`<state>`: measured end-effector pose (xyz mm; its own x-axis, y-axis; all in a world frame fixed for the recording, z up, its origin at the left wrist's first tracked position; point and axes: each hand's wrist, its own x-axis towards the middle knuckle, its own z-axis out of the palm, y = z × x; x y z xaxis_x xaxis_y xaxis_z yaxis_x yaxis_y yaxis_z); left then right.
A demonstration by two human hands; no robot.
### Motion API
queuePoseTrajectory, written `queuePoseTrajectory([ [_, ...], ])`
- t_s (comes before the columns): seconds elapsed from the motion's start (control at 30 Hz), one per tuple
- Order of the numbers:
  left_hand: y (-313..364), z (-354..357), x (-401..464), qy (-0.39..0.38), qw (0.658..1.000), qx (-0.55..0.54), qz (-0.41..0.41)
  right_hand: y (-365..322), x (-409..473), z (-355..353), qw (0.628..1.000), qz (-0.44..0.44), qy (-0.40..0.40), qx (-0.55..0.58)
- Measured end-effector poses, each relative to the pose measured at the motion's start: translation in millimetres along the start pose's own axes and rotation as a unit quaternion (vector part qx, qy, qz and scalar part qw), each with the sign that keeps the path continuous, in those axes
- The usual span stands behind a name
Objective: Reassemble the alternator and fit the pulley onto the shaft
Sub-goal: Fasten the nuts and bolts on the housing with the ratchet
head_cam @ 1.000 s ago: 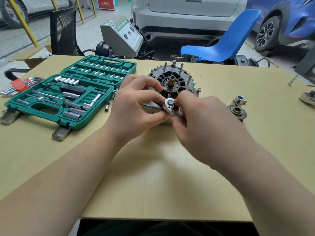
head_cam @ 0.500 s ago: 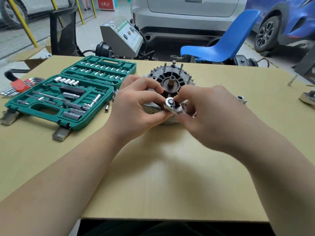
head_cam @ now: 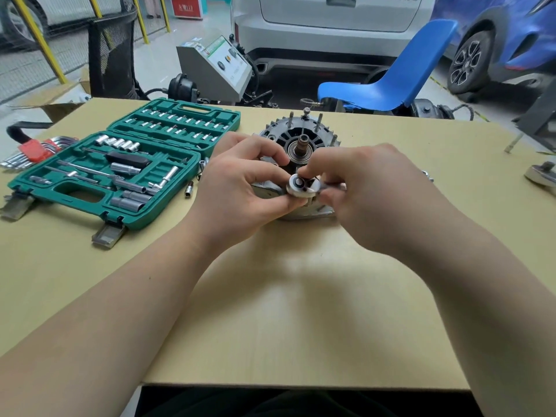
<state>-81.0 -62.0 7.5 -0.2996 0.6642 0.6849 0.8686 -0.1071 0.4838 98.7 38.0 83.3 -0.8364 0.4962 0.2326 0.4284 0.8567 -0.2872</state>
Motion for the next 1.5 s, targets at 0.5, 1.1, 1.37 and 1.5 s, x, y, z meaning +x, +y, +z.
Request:
queuePoseTrajectory([
  [0.5,-2.2,-0.8,-0.3,0.001,1.000,-0.014,0.002,-3.4,-5.0,2.4,0.996,0.001,0.024,-0.086],
  [1.1,-2.4,1.4,-0.5,0.012,1.000,0.014,0.013,-7.1,-18.3,21.1,0.998,0.004,0.063,-0.006],
  [1.37,-2.1,0.9,-1.3,0.013,1.000,0.007,0.006,-13.5,-14.4,20.1,0.998,0.008,0.054,0.022],
  [1.5,-1.7,-0.2,-0.8,0.009,1.000,0.000,0.002,-18.6,-15.9,23.1,0.999,0.009,0.049,0.012],
])
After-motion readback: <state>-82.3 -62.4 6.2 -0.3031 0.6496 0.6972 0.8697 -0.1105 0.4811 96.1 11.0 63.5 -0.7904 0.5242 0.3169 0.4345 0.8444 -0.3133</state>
